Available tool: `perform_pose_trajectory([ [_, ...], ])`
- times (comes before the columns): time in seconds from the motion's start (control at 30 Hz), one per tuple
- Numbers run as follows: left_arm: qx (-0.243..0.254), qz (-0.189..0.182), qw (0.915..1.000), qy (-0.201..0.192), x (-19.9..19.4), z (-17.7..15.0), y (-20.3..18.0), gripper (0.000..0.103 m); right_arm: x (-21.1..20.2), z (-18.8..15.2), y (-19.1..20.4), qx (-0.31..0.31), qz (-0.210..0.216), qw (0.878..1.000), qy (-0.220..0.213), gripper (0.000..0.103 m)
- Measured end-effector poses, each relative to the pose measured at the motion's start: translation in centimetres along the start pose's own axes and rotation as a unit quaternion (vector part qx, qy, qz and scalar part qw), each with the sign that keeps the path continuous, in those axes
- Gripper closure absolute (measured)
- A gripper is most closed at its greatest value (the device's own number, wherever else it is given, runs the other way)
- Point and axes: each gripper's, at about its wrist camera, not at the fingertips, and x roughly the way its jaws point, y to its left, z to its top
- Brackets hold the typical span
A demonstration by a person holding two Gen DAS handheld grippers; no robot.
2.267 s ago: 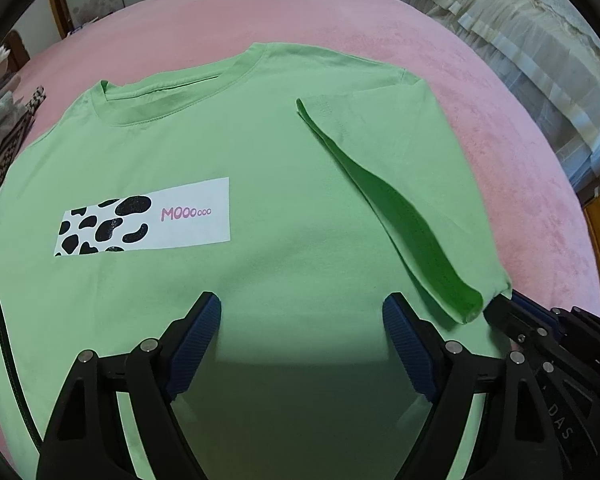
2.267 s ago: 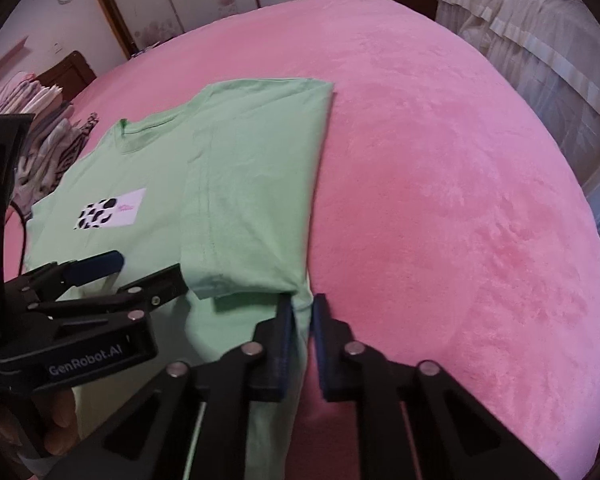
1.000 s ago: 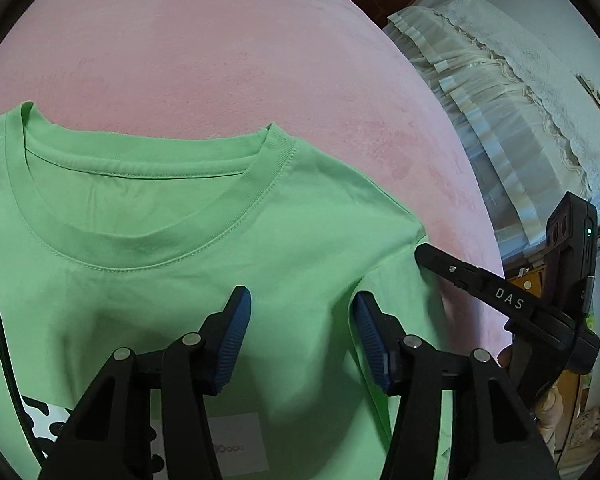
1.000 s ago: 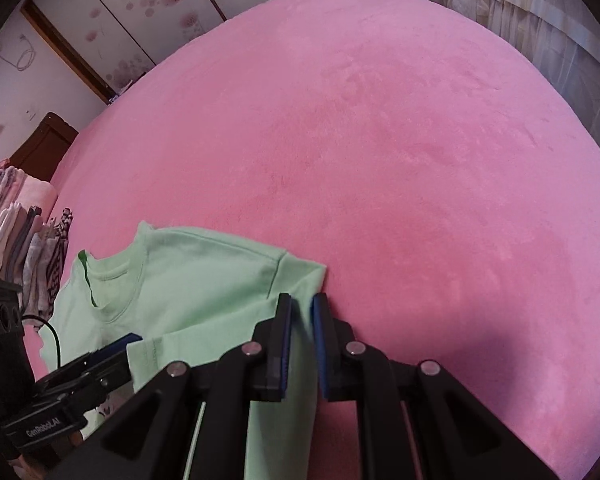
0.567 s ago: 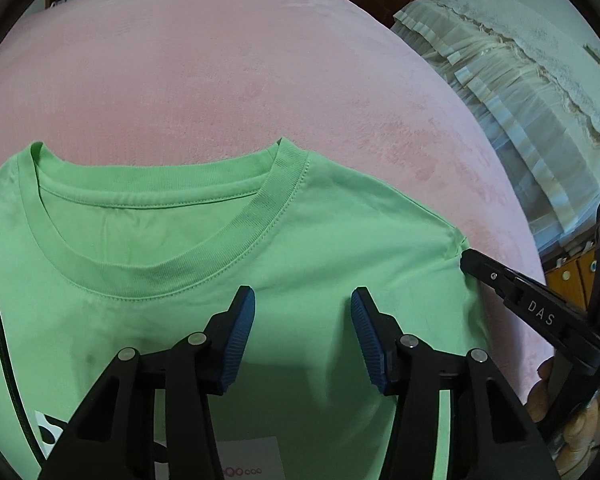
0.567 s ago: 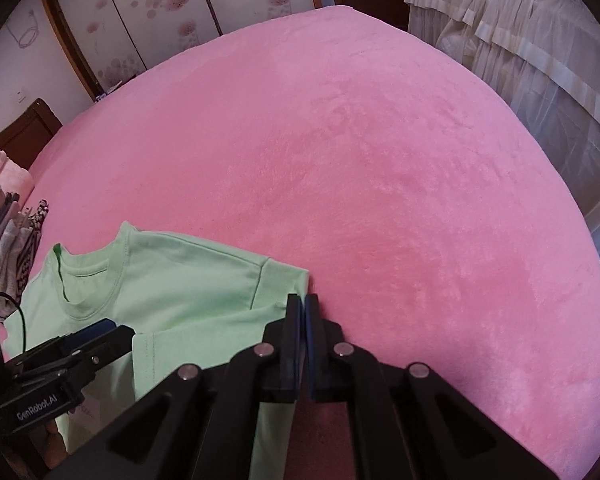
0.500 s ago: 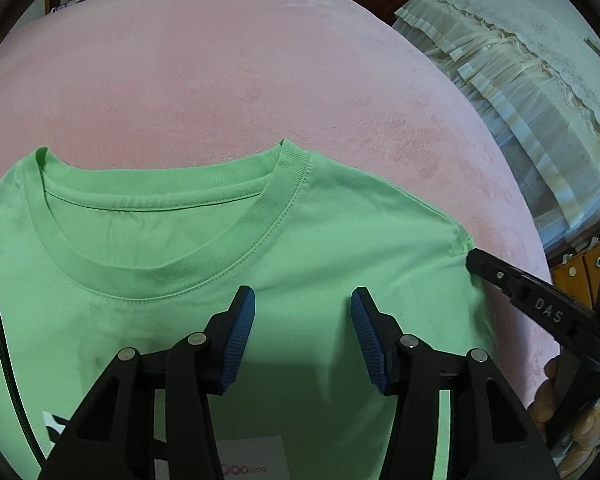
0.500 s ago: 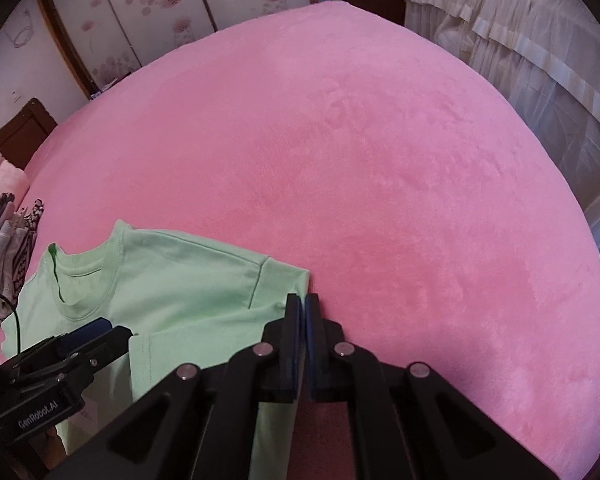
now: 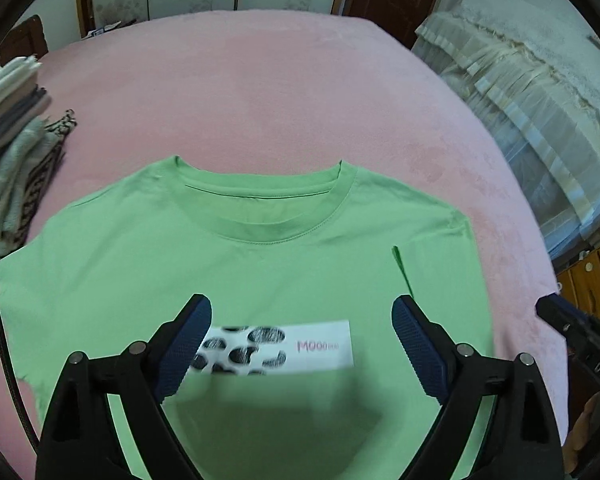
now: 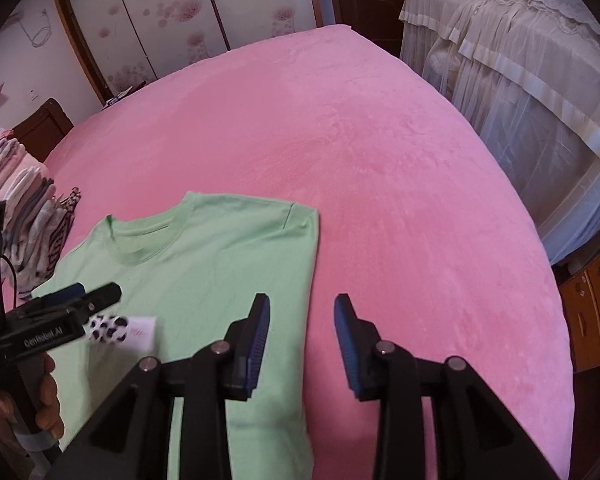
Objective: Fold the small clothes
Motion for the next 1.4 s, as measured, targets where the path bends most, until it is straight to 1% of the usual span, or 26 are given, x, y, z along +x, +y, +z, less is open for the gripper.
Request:
perform_pose_trajectory([
  [0.1,0.000,-0.002,1.0000,-0.008,-3.5,-0.9,0.1,0.012,-2.3,-1.4,1.3,-0.007,0.010,1.000,-0.002,0.070],
  [0.2,0.011,-0.014,0.9991,-0.038,-7.5,-2.1,0.4,0.012,-4.9,-2.9,3.2,-0.016,0.020,1.000,-0.005,0.070],
  [0.3,0.033,-0.014,0.9975,-0.062,-10.9,-3.4,-0.4,0.012,-7.2,-4.1,4.9,-0.024,0.027,0.999,-0.012,0.070],
  [0.37,0.046,-0.013,0.9962,-0.073,-12.8,-4.4,-0.6,0.012,-8.6,-4.7,6.1,-0.033,0.022,0.999,-0.020,0.070],
  [0.47,0.050,-0.021,0.9953,-0.081,-15.0,-5.8,-0.4,0.012,-9.9,-5.2,7.1,-0.034,0.020,0.999,-0.027,0.070],
  [0.53,0.047,-0.022,0.9953,-0.081,-15.8,-6.5,-0.3,0.012,-10.8,-5.4,7.7,-0.035,0.020,0.999,-0.032,0.070],
  [0.57,0.045,-0.020,0.9955,-0.080,-16.0,-6.6,-0.2,0.010,-11.1,-5.5,7.9,-0.036,0.018,0.999,-0.034,0.070],
  [0.6,0.044,-0.020,0.9958,-0.078,-16.2,-6.8,-0.2,0.008,-11.5,-5.8,8.3,-0.038,0.017,0.998,-0.037,0.070],
  [0.63,0.044,-0.020,0.9959,-0.076,-16.4,-6.9,-0.2,0.002,-11.8,-5.9,8.6,-0.041,0.013,0.998,-0.040,0.070],
  [0.67,0.044,-0.020,0.9959,-0.076,-16.6,-7.2,-0.2,0.001,-12.1,-6.1,8.8,-0.043,0.010,0.998,-0.042,0.070],
  [0.8,0.038,-0.031,0.9954,-0.083,-17.1,-7.9,-0.2,0.001,-13.1,-6.8,9.3,-0.042,0.001,0.998,-0.055,0.070],
  [0.97,0.014,-0.075,0.9936,-0.083,-17.8,-8.6,0.2,0.001,-13.9,-7.8,9.6,-0.033,0.008,0.997,-0.072,0.070],
  [1.03,0.009,-0.086,0.9928,-0.083,-17.9,-8.9,0.5,0.001,-13.9,-8.2,9.9,-0.035,0.008,0.997,-0.073,0.070],
  [1.17,0.005,-0.094,0.9917,-0.088,-18.3,-9.7,1.7,0.001,-13.5,-9.1,10.9,-0.037,0.009,0.997,-0.066,0.069],
  [1.27,0.012,-0.070,0.9929,-0.095,-18.6,-10.4,2.8,0.001,-12.9,-9.6,11.8,-0.043,0.003,0.997,-0.061,0.070],
  [1.3,0.017,-0.055,0.9934,-0.099,-18.7,-10.6,3.3,0.001,-12.6,-9.7,12.5,-0.048,-0.001,0.997,-0.059,0.070],
  [1.4,0.032,0.008,0.9916,-0.125,-19.4,-11.2,5.4,0.001,-12.0,-9.9,14.6,-0.066,-0.004,0.996,-0.058,0.069],
])
